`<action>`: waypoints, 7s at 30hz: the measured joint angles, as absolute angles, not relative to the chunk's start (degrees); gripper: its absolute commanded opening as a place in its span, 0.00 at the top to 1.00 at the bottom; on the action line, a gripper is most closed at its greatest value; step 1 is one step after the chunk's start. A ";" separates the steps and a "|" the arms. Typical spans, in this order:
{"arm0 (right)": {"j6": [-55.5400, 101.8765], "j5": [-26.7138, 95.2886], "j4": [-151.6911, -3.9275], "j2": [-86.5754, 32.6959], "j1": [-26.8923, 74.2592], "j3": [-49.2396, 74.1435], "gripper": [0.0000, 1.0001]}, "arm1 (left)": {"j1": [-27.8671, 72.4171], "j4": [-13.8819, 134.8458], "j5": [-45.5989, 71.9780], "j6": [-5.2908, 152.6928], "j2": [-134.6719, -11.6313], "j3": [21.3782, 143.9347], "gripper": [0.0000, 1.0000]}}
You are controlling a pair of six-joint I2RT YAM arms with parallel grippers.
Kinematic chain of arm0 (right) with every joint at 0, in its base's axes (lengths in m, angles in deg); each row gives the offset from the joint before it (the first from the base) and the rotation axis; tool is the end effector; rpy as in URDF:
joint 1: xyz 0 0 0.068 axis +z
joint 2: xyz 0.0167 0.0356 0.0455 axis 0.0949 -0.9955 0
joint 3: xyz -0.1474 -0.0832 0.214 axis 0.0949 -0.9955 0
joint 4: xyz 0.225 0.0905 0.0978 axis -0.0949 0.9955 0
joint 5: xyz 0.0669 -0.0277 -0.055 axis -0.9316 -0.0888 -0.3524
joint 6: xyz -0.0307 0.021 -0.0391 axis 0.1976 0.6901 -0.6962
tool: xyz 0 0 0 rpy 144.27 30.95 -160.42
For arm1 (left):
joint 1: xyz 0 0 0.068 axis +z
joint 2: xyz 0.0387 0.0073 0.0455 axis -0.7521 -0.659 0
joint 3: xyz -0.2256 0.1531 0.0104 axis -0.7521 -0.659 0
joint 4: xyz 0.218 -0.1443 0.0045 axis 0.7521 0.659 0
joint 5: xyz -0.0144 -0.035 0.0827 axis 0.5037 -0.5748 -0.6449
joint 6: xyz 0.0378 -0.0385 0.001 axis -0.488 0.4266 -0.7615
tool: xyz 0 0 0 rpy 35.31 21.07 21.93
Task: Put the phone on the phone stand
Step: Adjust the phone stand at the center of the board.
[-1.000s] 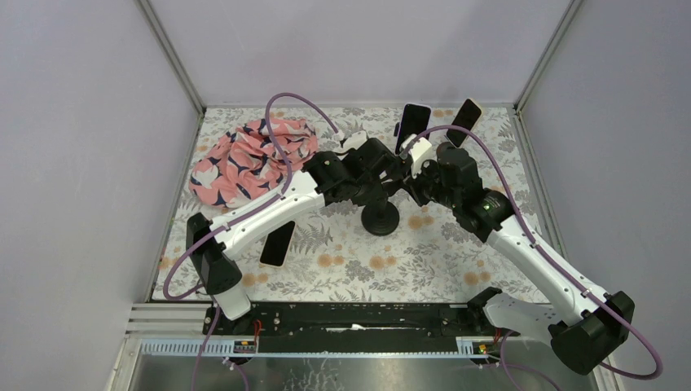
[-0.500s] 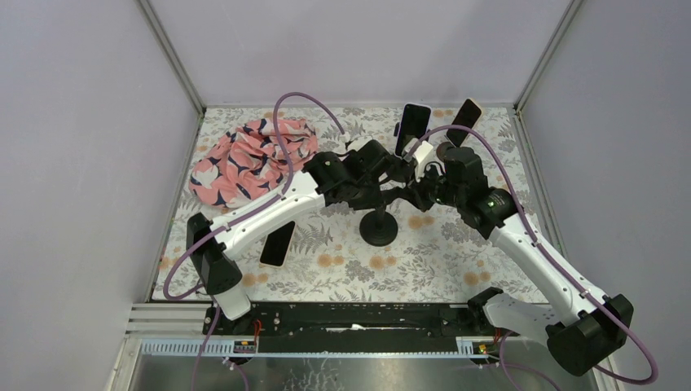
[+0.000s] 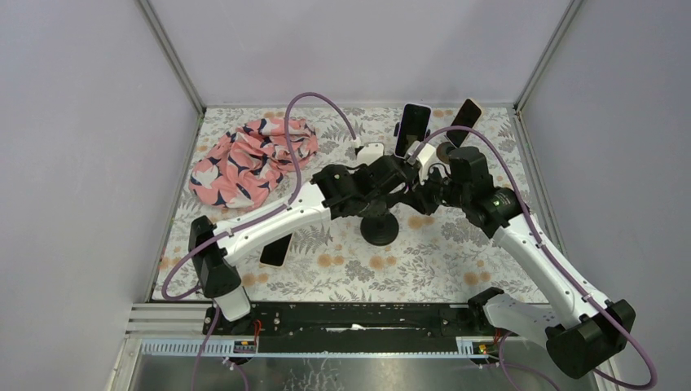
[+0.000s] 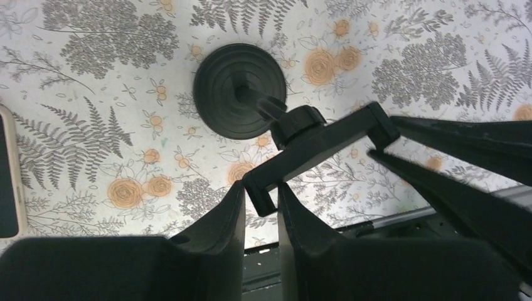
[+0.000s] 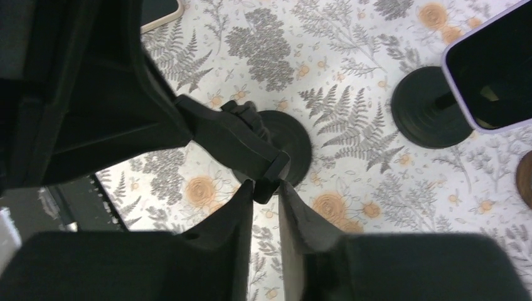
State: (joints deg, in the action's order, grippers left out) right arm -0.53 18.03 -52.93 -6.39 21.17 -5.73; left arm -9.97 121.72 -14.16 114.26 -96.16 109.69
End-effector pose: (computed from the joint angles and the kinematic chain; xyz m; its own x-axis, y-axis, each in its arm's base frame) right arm 0.2008 0.1166 0.3392 -0.1975 -0.3960 -0.8968 -0.8205 0.5674 -0.0698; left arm 0.1965 -0.3011 0.3463 -0.8386 -0.0562 -0.5419 0.0926 0.9655 -0.2435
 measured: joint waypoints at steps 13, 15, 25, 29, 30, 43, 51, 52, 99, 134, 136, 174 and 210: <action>-6.24 12.19 -35.90 -6.15 18.35 1.50 0.15 | -10.77 118.57 -17.46 113.96 -94.56 103.48 1.00; -6.98 10.18 -34.16 -5.65 16.07 2.33 0.13 | -10.88 118.53 -17.57 113.74 -94.56 103.46 1.00; -6.59 -5.64 -32.34 -6.41 9.36 1.20 0.10 | -11.56 114.73 -16.44 108.32 -92.40 100.94 0.64; -6.32 -7.30 -32.34 -6.61 8.67 0.48 0.10 | -11.63 110.27 -13.68 106.39 -86.95 97.12 0.54; -6.34 -7.30 -32.36 -6.59 8.38 0.41 0.10 | -11.63 109.41 -13.03 106.11 -85.64 96.72 0.53; -4.53 -9.14 -35.42 -4.21 6.28 -5.03 0.11 | -11.12 90.42 -2.62 95.51 -66.02 77.05 0.39; 2.03 -8.03 -29.81 -12.56 6.17 6.77 0.15 | -6.67 83.84 -3.80 94.79 -62.74 70.36 0.38; 2.62 -7.48 -28.89 -13.74 6.17 8.83 0.15 | -6.60 83.80 -4.52 94.83 -62.89 70.82 0.39; 6.53 26.81 -25.15 -25.84 20.18 17.31 0.58 | -5.11 74.53 -10.23 95.07 -69.36 66.58 0.72; -41.10 5.04 -33.00 -16.10 3.00 6.71 0.34 | -10.86 48.70 -2.73 99.88 -61.69 50.30 0.53; -41.05 3.45 -33.72 -17.47 3.00 6.71 0.40 | -10.86 47.32 -3.04 99.57 -61.12 49.64 0.53; -29.93 1.18 -41.00 -14.92 3.14 2.79 1.00 | -15.89 55.32 -16.35 113.39 -80.40 69.45 0.40; 1.00 20.67 -51.27 -6.20 12.56 -5.14 1.00 | -19.93 92.23 -39.93 121.47 -99.24 98.45 0.50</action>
State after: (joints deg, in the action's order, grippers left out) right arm 1.00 20.67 -51.27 -6.20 12.56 -5.14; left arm -19.93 92.23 -39.93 121.47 -99.24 98.45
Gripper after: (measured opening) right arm 0.149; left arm 0.492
